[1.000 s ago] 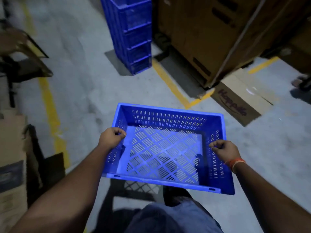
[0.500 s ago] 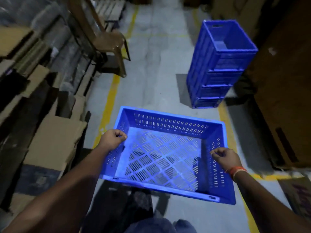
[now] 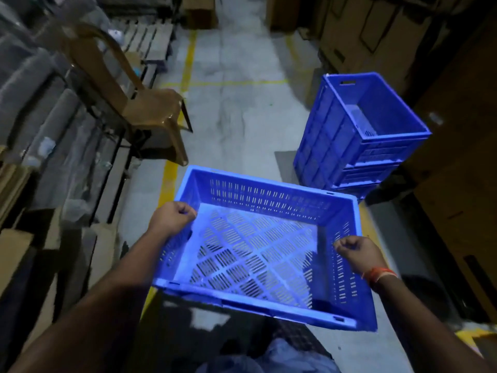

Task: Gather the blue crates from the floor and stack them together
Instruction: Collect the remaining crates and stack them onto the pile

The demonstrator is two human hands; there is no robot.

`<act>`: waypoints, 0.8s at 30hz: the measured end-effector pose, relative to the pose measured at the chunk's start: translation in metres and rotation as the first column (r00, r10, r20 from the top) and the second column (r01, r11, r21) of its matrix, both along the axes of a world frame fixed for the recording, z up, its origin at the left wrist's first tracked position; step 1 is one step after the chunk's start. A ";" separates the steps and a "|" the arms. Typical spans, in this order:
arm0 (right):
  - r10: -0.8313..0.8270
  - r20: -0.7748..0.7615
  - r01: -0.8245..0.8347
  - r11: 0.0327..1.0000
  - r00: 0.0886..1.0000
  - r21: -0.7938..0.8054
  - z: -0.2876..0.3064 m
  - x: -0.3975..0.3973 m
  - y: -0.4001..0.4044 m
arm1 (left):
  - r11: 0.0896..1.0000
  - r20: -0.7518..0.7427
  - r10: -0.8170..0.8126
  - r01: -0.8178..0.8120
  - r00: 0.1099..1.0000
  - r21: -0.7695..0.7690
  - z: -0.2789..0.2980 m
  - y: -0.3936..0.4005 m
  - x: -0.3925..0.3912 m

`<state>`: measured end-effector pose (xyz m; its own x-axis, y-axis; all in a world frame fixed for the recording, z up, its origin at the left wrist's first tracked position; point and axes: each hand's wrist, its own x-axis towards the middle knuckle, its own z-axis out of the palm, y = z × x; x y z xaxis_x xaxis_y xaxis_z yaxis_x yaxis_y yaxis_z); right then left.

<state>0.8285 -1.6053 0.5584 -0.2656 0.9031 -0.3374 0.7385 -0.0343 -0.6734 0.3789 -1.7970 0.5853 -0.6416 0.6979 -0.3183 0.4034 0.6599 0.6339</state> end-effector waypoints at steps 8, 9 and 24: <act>-0.085 -0.074 0.087 0.996 0.994 0.020 -0.005 -0.114 0.141 | 0.994 -0.079 -0.100 0.095 0.992 -0.062 0.024 0.183 -0.129; -0.095 -0.075 0.097 0.995 0.993 0.021 -0.005 -0.127 0.156 | 0.993 -0.076 -0.104 0.100 0.992 -0.056 0.028 0.202 -0.142; -0.503 -0.010 0.501 0.860 0.865 0.101 0.031 -0.282 0.270 | 0.850 -0.116 -0.519 0.525 0.847 0.032 0.051 0.514 -0.312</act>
<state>0.5465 -1.3356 0.5894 0.2370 0.9410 -0.2417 0.6500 -0.3385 -0.6804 0.0674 -1.2827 0.6361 -0.2026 0.9544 -0.2192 0.7400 0.2958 0.6040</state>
